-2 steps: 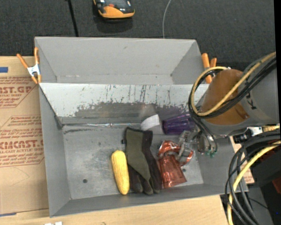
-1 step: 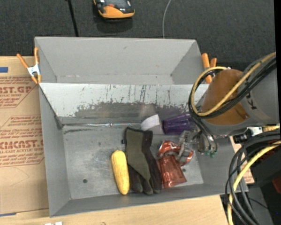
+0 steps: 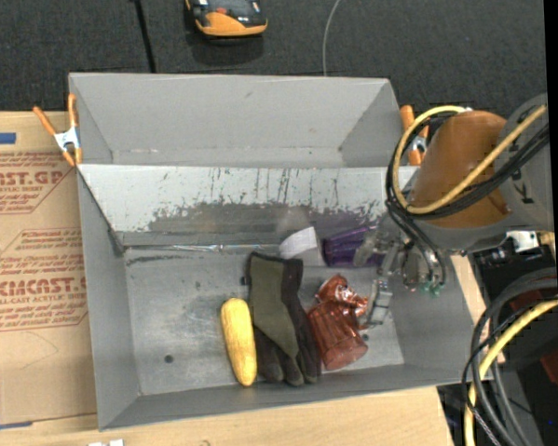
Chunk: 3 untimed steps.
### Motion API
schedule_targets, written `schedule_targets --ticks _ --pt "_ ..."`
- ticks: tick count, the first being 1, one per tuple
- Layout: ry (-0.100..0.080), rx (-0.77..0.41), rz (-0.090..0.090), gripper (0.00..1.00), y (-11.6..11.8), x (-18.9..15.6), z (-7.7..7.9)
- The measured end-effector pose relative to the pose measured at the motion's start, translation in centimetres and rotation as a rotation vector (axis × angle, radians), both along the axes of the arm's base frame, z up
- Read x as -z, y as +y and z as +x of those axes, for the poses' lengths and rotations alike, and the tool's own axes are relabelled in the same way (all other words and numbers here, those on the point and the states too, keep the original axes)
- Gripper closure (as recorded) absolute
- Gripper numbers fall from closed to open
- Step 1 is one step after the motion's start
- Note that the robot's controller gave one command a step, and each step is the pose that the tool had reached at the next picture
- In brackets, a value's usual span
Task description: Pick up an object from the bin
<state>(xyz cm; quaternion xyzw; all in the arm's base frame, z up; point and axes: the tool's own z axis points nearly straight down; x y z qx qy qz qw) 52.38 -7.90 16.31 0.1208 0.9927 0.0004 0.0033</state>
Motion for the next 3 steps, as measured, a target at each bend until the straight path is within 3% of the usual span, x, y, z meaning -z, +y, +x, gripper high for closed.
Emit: schedule_targets --ticks 1,2,3 --pt "0.005 0.000 0.000 0.00 0.0 0.3 -0.1" --pt "-0.001 0.065 -0.001 0.00 1.4 5.3 -1.0" --pt "-0.033 -0.151 -0.004 1.00 3.5 7.7 1.8"
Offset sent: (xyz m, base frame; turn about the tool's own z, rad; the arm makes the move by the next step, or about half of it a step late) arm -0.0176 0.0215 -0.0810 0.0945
